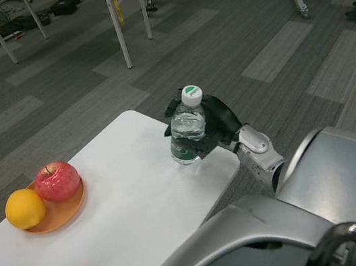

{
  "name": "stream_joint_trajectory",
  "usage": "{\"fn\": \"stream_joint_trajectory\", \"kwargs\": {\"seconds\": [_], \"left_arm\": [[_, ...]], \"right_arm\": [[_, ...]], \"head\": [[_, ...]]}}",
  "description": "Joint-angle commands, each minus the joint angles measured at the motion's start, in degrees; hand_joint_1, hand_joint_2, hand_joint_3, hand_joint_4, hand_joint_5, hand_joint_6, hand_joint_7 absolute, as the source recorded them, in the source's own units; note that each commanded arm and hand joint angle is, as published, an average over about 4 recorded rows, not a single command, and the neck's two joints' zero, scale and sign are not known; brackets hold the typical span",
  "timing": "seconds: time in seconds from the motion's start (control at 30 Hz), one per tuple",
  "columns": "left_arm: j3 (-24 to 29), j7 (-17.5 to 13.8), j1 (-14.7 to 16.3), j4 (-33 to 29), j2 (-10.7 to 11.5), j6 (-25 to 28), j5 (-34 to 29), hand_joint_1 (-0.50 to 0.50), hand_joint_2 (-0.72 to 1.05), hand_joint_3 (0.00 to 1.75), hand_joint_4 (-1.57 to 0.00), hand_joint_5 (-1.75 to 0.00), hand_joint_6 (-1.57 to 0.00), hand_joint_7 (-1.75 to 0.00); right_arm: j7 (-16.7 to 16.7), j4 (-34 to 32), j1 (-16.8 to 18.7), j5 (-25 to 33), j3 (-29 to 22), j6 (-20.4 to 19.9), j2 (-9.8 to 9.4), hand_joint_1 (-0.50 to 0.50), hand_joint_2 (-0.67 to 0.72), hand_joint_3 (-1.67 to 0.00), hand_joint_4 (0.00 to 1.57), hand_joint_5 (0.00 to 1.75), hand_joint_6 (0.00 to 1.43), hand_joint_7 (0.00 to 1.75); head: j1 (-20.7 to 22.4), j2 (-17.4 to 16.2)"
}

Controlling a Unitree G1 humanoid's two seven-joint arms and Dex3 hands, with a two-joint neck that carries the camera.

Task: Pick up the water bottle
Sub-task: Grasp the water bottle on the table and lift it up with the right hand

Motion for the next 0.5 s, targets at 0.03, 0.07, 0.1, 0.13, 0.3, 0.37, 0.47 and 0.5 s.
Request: {"fn": "stream_joint_trajectory", "kwargs": {"seconds": [0.03,0.07,0.1,0.13,0.3,0.37,0.47,0.5], "left_arm": [[0.34,-0.16,0.08,-0.27,0.33,-0.2,-0.02,-0.5,-0.19,0.02,0.0,-0.1,0.0,0.0],[0.34,-0.16,0.14,-0.34,0.33,-0.2,0.0,-0.5,-0.19,0.02,0.0,-0.1,0.0,0.0],[0.34,-0.16,0.21,-0.38,0.33,-0.2,0.02,-0.5,-0.19,0.04,0.0,-0.1,0.0,0.0],[0.36,-0.16,0.28,-0.41,0.33,-0.2,0.04,-0.5,-0.19,0.07,0.0,-0.1,0.0,0.0],[0.51,-0.05,0.63,-0.89,0.18,-0.2,0.17,-0.5,-0.19,0.09,0.0,-0.1,0.0,0.0],[0.58,-0.01,0.78,-1.13,0.16,-0.2,0.26,-0.5,-0.15,0.04,0.0,-0.1,0.0,0.0],[0.8,0.06,1.15,-1.61,0.09,-0.2,0.61,-0.5,-0.1,0.04,0.0,-0.1,0.0,0.0],[0.93,0.08,1.29,-1.77,0.05,-0.2,0.74,-0.5,-0.1,0.07,0.0,-0.1,0.0,0.0]], "right_arm": [[-2.86,-2.04,-3.02,0.27,3.54,-0.42,-3.38,0.0,-0.53,-1.55,1.47,1.07,0.8,1.26],[-3.61,-2.15,-3.96,0.27,4.94,-0.4,-4.32,0.0,-0.54,-1.57,1.46,1.07,0.8,1.26],[-4.03,-2.17,-4.71,0.27,5.89,-0.38,-4.91,0.0,-0.54,-1.59,1.46,1.07,0.79,1.26],[-4.31,-2.15,-5.7,0.27,6.63,-0.36,-5.22,0.0,-0.54,-1.59,1.46,1.07,0.79,1.26],[-5.76,-1.38,-12.75,0.27,11.82,-0.18,-6.76,0.0,-0.54,-1.59,1.46,1.07,0.77,1.26],[-6.36,-0.74,-15.01,0.27,13.93,-0.16,-7.4,0.0,-0.54,-1.59,1.46,1.07,0.77,1.26],[-7.76,0.68,-18.38,0.27,17.36,-0.16,-8.17,0.0,-0.54,-1.59,1.46,1.07,0.79,1.26],[-8.14,1.19,-19.37,0.27,18.26,-0.16,-8.28,0.0,-0.54,-1.59,1.46,1.07,0.8,1.26]], "head": [[3.16,1.44],[3.74,1.72],[4.49,2.1],[5.2,2.41],[11.22,5.02],[13.59,6.0],[16.96,7.69],[17.8,8.14]]}}
